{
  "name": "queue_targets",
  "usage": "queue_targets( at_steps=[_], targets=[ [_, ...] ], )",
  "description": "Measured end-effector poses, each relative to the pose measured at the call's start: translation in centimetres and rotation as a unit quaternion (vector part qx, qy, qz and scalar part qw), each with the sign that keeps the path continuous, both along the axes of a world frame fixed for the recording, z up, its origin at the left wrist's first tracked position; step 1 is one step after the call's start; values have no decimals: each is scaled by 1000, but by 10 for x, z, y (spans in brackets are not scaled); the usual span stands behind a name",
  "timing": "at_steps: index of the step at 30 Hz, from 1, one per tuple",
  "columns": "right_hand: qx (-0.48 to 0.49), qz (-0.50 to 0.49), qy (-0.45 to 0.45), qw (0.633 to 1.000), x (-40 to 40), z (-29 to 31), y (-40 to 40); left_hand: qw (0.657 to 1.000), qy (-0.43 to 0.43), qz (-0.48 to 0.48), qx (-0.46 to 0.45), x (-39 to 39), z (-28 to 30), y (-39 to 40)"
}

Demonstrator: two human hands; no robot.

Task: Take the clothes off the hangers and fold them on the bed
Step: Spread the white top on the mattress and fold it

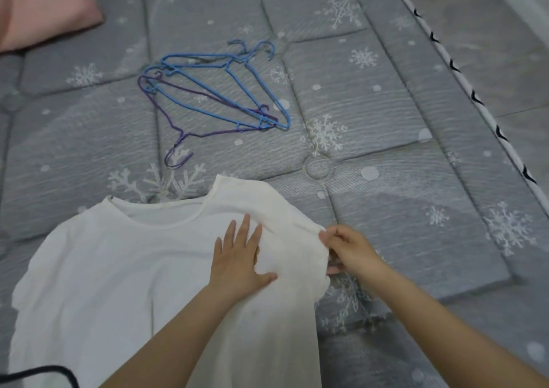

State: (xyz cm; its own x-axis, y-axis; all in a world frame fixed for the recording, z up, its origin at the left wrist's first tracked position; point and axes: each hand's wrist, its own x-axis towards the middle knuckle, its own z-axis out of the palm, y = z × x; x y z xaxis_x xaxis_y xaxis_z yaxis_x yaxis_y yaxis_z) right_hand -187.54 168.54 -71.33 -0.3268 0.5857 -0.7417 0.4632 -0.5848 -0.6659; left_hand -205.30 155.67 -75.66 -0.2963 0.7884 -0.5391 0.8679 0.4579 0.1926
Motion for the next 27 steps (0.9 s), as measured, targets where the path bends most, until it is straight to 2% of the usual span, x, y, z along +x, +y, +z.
queue_targets(
  at_steps=[2, 4, 6, 9, 13, 16, 21, 27],
  targets=[
    [-91, -14, 33, 995, 3, 4, -1, 1000, 12, -6, -6, 1, -1, -1],
    [-123, 22, 15, 992, 8, -2, -5, 1000, 21, -7, -6, 2, -3, 0],
    [-112, 90, -47, 989, 11, -12, -12, 1000, 25, -5, -2, 4, -5, 1],
    [-28, 243, -123, 962, 10, -28, -21, 999, 32, -3, 0, 6, -7, 1],
    [-33, 286, -82, 954, -2, -30, -33, 999, 41, -7, -4, 5, -8, 1],
    [-23, 239, -60, 969, -6, -25, -38, 999, 44, -10, -3, 5, -9, 0],
    [46, 67, -58, 995, 0, -7, -23, 999, 44, -6, 3, 5, -7, -3],
    [216, -33, -10, 976, 30, 28, 4, 999, 37, -3, -39, 10, 2, 1]
  ],
)
